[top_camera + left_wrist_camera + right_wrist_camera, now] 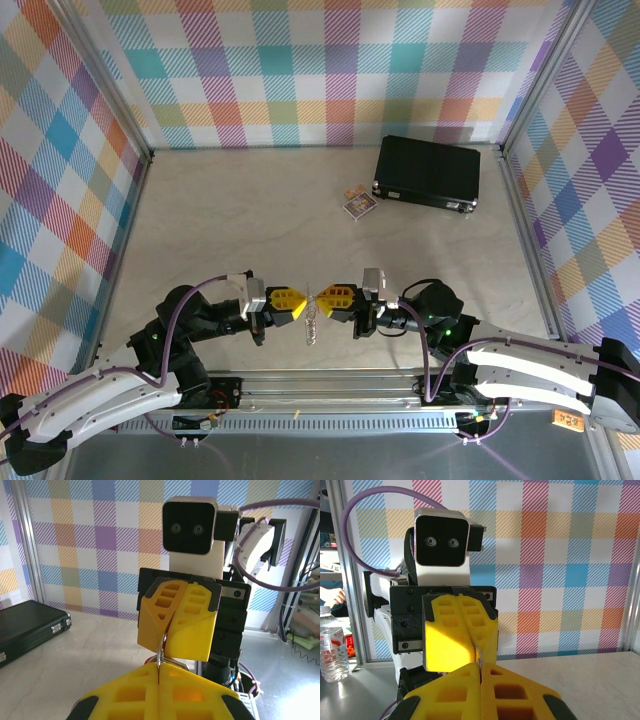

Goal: Put the keys on the keyring

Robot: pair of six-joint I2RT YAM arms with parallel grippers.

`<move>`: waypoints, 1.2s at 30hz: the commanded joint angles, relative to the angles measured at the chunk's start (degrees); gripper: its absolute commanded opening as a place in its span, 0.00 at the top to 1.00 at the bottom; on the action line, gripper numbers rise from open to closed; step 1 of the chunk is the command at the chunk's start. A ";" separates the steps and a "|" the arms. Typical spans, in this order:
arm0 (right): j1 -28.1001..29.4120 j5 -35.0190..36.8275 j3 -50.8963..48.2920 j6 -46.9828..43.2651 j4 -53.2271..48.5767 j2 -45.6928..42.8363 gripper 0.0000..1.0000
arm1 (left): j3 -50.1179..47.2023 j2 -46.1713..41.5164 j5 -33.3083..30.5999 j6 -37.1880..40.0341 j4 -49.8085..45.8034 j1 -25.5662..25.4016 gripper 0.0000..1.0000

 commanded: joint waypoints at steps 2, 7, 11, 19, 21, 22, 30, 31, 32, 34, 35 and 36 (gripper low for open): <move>0.29 -0.54 1.36 0.17 0.93 0.20 1.00 | 3.03 -0.34 -0.34 1.86 -2.09 0.18 1.00; 0.26 -0.98 1.35 0.10 1.07 0.51 1.00 | 3.58 -0.21 -0.22 2.32 -2.59 0.22 1.00; 0.22 -1.25 1.42 -0.02 0.37 0.49 1.00 | 4.02 0.23 0.01 2.59 -2.84 0.24 1.00; 0.29 -1.73 1.71 -0.40 0.06 0.47 1.00 | 5.35 0.76 -0.32 3.52 -5.31 0.24 1.00; 0.27 -1.85 1.79 -0.45 -0.24 0.54 1.00 | 5.77 0.94 -0.60 3.63 -6.11 0.23 1.00; 0.25 -1.86 1.88 -0.59 -0.54 0.40 1.00 | 6.01 1.10 -0.67 3.90 -6.58 0.24 1.00; 0.25 -1.77 1.83 -1.28 -2.24 -0.57 1.00 | 7.46 2.60 -0.26 4.80 -7.95 0.17 1.00; 0.29 -1.84 1.88 -1.42 -2.48 -0.53 1.00 | 7.42 2.76 -0.27 4.80 -7.82 0.21 1.00; 0.30 -1.82 1.99 -1.54 -2.89 -0.48 1.00 | 7.40 2.86 -0.26 4.83 -7.77 0.19 1.00; 0.31 -1.91 2.06 -1.89 -3.61 -0.59 1.00 | 7.58 3.13 -0.17 4.77 -7.96 0.19 1.00; 0.26 -1.95 2.06 -2.04 -3.83 -0.68 1.00 | 7.77 3.25 -0.11 4.83 -8.16 0.19 1.00; 0.29 -1.94 2.11 -2.17 -4.06 -0.81 1.00 | 7.93 3.23 -0.17 4.80 -8.34 0.24 1.00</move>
